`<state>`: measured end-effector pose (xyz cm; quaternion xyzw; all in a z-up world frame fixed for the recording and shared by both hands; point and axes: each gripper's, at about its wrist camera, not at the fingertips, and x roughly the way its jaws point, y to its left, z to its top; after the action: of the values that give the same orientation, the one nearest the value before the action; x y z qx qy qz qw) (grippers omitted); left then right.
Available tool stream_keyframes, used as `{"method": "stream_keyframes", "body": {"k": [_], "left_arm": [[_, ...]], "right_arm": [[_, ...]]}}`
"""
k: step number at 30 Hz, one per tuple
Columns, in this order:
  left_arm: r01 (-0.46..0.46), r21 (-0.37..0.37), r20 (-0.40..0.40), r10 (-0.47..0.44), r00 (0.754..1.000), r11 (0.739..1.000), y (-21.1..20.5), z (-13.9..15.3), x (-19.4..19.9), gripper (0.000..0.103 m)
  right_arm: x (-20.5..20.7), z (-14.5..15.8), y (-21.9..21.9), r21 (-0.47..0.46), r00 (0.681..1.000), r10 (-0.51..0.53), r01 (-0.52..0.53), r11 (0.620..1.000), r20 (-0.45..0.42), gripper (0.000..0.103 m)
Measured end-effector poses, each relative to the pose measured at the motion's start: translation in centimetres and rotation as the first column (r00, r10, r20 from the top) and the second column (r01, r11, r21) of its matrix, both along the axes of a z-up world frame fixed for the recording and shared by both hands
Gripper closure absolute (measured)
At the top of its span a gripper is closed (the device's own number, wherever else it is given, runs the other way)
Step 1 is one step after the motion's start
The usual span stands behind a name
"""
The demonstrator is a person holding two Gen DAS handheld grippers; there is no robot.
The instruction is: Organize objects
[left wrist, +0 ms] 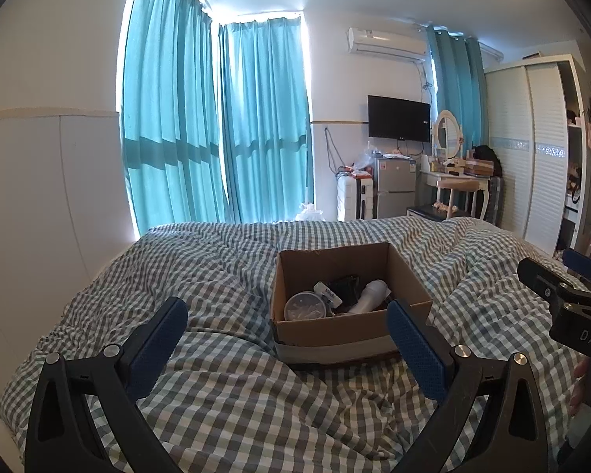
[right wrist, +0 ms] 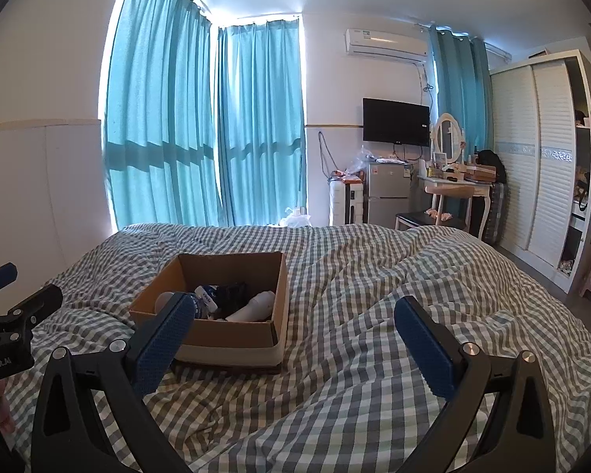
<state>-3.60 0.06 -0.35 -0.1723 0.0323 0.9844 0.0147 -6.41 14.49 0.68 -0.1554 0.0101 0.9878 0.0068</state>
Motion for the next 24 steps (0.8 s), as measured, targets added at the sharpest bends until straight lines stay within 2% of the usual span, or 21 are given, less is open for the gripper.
{"method": "stream_keyframes", "body": {"k": [15,20,24], "left_arm": [[-0.015,0.014,0.004,0.015,1.0,1.0,-0.62,-0.04,-0.01,0.0],[0.002,0.006,0.025,-0.002,1.0,1.0,-0.48,-0.09,-0.22,0.0],[-0.018,-0.013,0.016,0.019,1.0,1.0,-0.35,-0.18,-0.13,0.0]], "right_arm": [[-0.19,-0.28,-0.6,0.013,1.0,0.008,-0.009,1.0,0.015,0.001],[-0.3,-0.46,-0.73,0.018,1.0,0.012,-0.012,1.0,0.024,0.001],[-0.41,-0.48,-0.82,0.024,1.0,0.012,-0.013,1.0,0.029,0.001]]}}
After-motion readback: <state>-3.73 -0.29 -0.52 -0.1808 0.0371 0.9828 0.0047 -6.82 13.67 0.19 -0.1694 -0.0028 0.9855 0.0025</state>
